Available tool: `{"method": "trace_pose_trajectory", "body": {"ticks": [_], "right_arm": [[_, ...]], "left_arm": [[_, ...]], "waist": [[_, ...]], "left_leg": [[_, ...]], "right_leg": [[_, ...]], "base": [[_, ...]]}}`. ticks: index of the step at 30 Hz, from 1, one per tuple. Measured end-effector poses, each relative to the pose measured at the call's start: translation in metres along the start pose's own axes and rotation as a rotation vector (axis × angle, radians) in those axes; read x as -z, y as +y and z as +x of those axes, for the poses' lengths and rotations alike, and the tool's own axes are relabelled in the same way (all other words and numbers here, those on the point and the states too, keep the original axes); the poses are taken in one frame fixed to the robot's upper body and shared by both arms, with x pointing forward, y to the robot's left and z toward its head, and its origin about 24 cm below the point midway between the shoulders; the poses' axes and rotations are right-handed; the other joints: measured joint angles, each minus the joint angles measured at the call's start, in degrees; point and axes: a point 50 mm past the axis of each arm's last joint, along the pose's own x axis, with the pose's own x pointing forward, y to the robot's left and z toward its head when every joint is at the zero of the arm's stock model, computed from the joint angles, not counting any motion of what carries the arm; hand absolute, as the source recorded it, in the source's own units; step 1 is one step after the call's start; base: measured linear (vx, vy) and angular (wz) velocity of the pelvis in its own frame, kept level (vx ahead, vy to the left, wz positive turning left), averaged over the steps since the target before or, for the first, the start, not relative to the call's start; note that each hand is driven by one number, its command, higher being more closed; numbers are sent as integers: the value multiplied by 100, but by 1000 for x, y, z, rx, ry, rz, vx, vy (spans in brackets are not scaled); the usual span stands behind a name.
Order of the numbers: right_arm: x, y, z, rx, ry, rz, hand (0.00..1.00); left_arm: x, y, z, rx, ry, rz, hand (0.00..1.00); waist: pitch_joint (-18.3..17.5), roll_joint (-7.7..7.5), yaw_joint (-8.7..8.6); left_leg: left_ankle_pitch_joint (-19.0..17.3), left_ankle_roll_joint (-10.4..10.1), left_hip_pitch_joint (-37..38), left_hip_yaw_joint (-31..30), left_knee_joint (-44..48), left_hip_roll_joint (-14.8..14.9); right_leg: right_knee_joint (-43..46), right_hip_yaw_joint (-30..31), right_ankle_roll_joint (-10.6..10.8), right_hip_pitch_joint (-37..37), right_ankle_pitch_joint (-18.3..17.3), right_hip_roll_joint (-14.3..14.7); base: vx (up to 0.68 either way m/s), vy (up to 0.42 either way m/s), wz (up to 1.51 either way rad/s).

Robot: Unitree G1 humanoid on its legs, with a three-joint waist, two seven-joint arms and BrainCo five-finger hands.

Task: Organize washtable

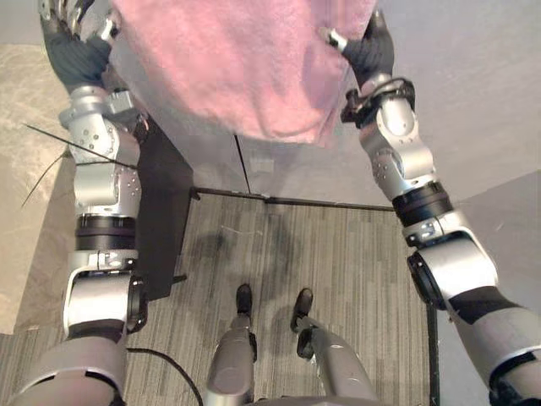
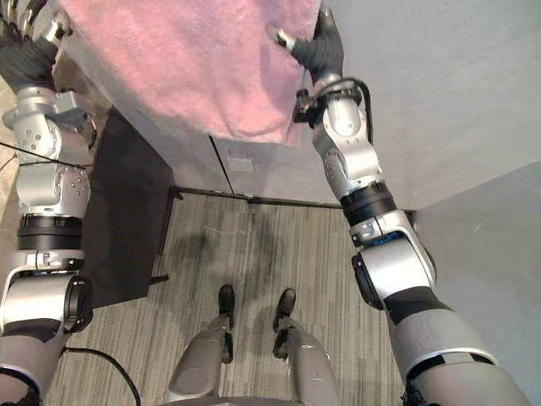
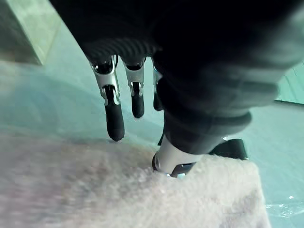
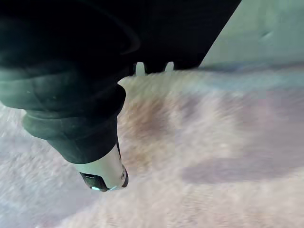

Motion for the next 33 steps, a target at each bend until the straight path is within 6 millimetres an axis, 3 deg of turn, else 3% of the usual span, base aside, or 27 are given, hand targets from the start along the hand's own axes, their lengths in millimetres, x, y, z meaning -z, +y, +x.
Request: {"method": "trace_pose_trajectory", "body": {"ticks": [2,3,5,7,9,11,13,16,19,21,25,29,33], "right_arm": [[26,-12,-29,18,62,20,0],[30,-14,-33,20,72,23,0],[62,-29,-70,57,178,33,0],[83,-33,-94,72,263,34,0],[107,-30,-136,69,359,67,0],[112,-25,-170,36,398,79,0],[111,-19,-190,-16,412,76,0],[92,2,-202,-212,361,113,0],[73,30,-190,-406,269,181,0],[62,46,-172,-482,194,203,0],[22,79,-118,-586,-37,240,0],[1,98,-61,-527,-129,231,0],[-4,105,-28,-433,-118,237,0]], "left_arm": [[26,10,-27,9,87,15,0],[30,11,-32,8,98,16,0],[56,20,-66,14,198,44,0],[72,23,-87,23,270,50,0],[85,23,-124,42,351,59,0],[82,23,-161,81,374,79,0],[76,25,-189,145,403,97,0],[55,23,-209,262,383,30,0],[33,15,-198,301,268,-109,0],[17,8,-181,308,164,-188,0],[-21,-11,-133,278,-93,-396,0],[-48,-33,-83,239,-268,-521,0],[-59,-48,-49,167,-316,-590,0]], "waist": [[-28,-12,-1],[-40,-15,1],[-55,-25,-2],[-106,-17,-1],[-258,-15,-14],[-346,2,-52],[-437,20,-128],[-635,77,-137],[-818,152,-122],[-845,188,-115],[-896,236,-51],[-898,241,40],[-895,245,125]], "left_leg": [[-5,2,113,9,-67,2],[-6,4,113,12,-69,2],[-17,13,161,11,-89,4],[-19,14,175,16,-111,4],[-23,17,180,19,-164,3],[-41,40,232,25,-196,-5],[-63,66,322,38,-248,-10],[-160,45,389,98,-257,-15],[-156,41,407,96,-261,-23],[-154,39,495,89,-265,-24],[-144,31,480,81,-303,-35],[-21,42,320,47,-356,-36],[33,40,169,6,-328,-28]], "right_leg": [[-98,6,3,121,15,18],[-112,10,3,126,15,21],[-178,5,8,196,19,32],[-214,8,9,213,19,38],[-263,3,12,216,19,46],[-367,-4,36,305,19,50],[-436,-18,76,409,-7,53],[-475,12,108,474,-24,55],[-567,-1,145,541,3,56],[-603,-11,161,648,20,59],[-740,-19,138,676,138,69],[-833,-53,75,548,239,91],[-839,-59,8,410,315,100]], "base": [[31,34,-2],[43,35,-2],[41,34,0],[31,35,-1],[50,42,0],[56,45,2],[48,51,4],[39,53,-4],[28,53,3],[15,41,2],[2,50,0],[7,30,3],[46,37,1]]}}
